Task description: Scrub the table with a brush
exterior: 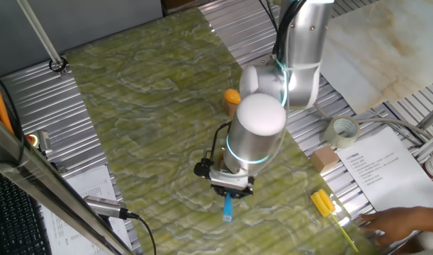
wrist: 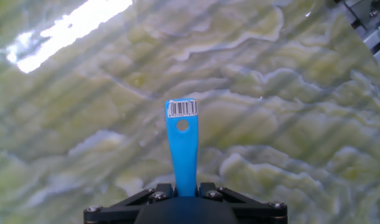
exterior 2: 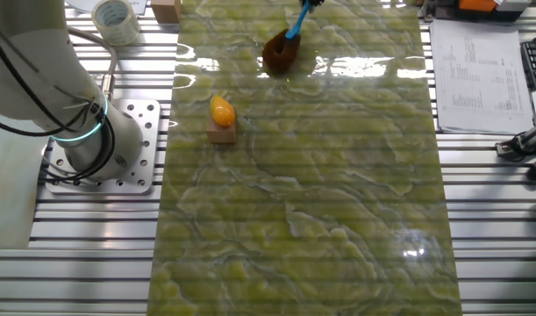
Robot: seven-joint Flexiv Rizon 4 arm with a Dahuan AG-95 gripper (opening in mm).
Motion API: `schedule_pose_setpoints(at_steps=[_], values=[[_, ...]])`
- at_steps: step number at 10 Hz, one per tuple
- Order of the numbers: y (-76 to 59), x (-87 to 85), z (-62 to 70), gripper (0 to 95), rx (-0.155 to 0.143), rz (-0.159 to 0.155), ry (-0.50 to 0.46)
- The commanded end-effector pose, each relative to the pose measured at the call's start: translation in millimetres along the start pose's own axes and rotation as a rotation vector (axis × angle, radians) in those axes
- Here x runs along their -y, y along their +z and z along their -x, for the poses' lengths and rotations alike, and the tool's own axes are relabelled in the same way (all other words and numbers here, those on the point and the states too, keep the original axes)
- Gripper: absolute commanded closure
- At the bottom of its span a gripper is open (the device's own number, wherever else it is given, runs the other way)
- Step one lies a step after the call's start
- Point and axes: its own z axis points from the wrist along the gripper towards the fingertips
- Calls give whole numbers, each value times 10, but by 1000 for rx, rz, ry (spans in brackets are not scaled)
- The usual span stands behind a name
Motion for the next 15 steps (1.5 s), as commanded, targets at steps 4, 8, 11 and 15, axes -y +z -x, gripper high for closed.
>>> schedule_pose_setpoints(at_steps=[4,8,11,15], values=[[53,-286,214,950,6,0,92],[47,-352,231,950,1,-12,107],[27,-245,143,950,13,-24,28],[3,-55,14,950,9,-26,-31]])
